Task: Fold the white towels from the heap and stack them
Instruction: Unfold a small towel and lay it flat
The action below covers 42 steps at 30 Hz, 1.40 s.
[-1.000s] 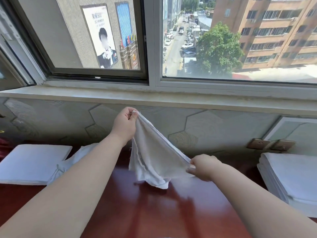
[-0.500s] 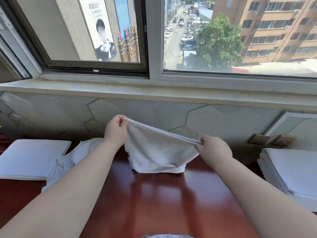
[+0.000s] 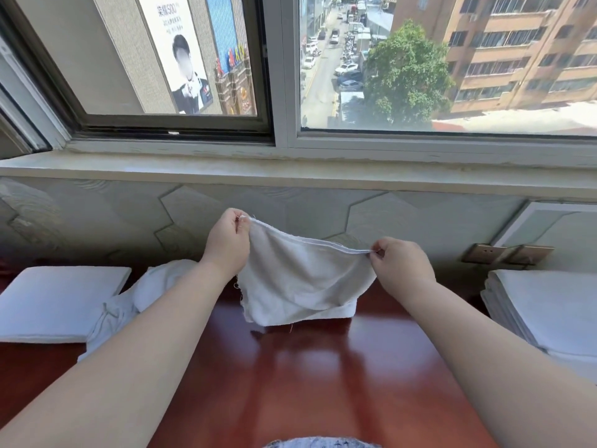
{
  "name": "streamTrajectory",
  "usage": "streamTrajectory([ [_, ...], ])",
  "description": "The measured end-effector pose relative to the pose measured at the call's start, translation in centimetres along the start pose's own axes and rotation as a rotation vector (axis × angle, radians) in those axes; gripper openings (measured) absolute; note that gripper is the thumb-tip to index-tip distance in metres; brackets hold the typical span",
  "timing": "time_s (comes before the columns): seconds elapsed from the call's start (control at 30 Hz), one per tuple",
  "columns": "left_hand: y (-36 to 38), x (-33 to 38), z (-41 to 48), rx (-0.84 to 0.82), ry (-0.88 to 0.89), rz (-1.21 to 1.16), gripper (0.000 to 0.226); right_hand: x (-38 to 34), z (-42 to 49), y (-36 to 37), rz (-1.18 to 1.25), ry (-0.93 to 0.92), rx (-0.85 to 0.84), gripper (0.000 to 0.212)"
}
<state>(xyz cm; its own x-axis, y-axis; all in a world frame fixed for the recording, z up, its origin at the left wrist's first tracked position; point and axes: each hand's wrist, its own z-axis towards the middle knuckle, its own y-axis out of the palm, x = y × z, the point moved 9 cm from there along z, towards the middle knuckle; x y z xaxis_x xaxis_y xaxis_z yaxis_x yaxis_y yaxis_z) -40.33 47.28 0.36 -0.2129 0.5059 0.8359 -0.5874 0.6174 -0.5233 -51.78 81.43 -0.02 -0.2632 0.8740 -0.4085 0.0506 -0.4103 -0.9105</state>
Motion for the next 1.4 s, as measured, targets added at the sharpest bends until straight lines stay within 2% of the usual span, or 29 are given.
streamTrajectory([
  [0.07, 0.2, 0.3, -0.2, 0.003, -0.001, 0.024, 0.020, -0.3, -0.2, 0.3, -0.012, -0.037, -0.018, 0.013],
  [0.17, -0.5, -0.6, -0.4, 0.080, -0.068, 0.065, 0.019, 0.5, -0.5, -0.2, -0.053, -0.010, 0.063, 0.013],
  [0.27, -0.3, -2.0, -1.1, 0.069, -0.089, 0.079, 0.018, 1.5, -1.2, -0.7, -0.005, 0.044, 0.156, 0.016],
  [0.33, 0.5, -2.1, -1.8, 0.032, -0.051, 0.070, 0.017, 1.5, -1.8, -0.8, -0.044, -0.046, 0.275, 0.018],
  [0.4, 1.3, -2.1, -2.4, 0.010, -0.027, 0.051, 0.015, 1.7, -1.9, 0.6, -0.095, -0.101, 0.274, 0.014],
  [0.53, 1.2, -2.4, -2.6, 0.023, -0.048, 0.011, 0.015, 2.3, -2.4, 1.3, -0.197, -0.128, 0.306, 0.019],
  [0.73, 2.5, -0.5, -2.9, -0.088, 0.020, 0.012, 0.016, 4.0, -1.5, 2.2, -0.306, 0.140, 0.147, 0.016],
  [0.87, 3.2, 0.2, -3.0, -0.089, 0.023, 0.017, 0.017, 3.5, -1.3, 2.3, -0.288, 0.078, 0.160, 0.021],
  [1.03, 2.0, -2.4, -2.0, 0.002, -0.077, 0.052, 0.016, 3.7, -0.8, 3.4, -0.261, 0.055, 0.063, 0.016],
  [1.17, 2.0, -3.4, -2.0, 0.012, -0.138, 0.054, 0.016, 2.7, -1.4, 3.7, -0.228, -0.090, 0.209, 0.018],
  [1.3, 2.0, -3.3, -1.6, 0.000, -0.119, 0.054, 0.014, 3.2, -1.1, 2.8, -0.041, -0.002, 0.232, 0.009],
  [1.4, 1.4, -3.4, -1.2, 0.018, -0.125, 0.050, 0.014, 4.1, -0.3, 3.5, -0.032, 0.097, 0.080, 0.014],
])
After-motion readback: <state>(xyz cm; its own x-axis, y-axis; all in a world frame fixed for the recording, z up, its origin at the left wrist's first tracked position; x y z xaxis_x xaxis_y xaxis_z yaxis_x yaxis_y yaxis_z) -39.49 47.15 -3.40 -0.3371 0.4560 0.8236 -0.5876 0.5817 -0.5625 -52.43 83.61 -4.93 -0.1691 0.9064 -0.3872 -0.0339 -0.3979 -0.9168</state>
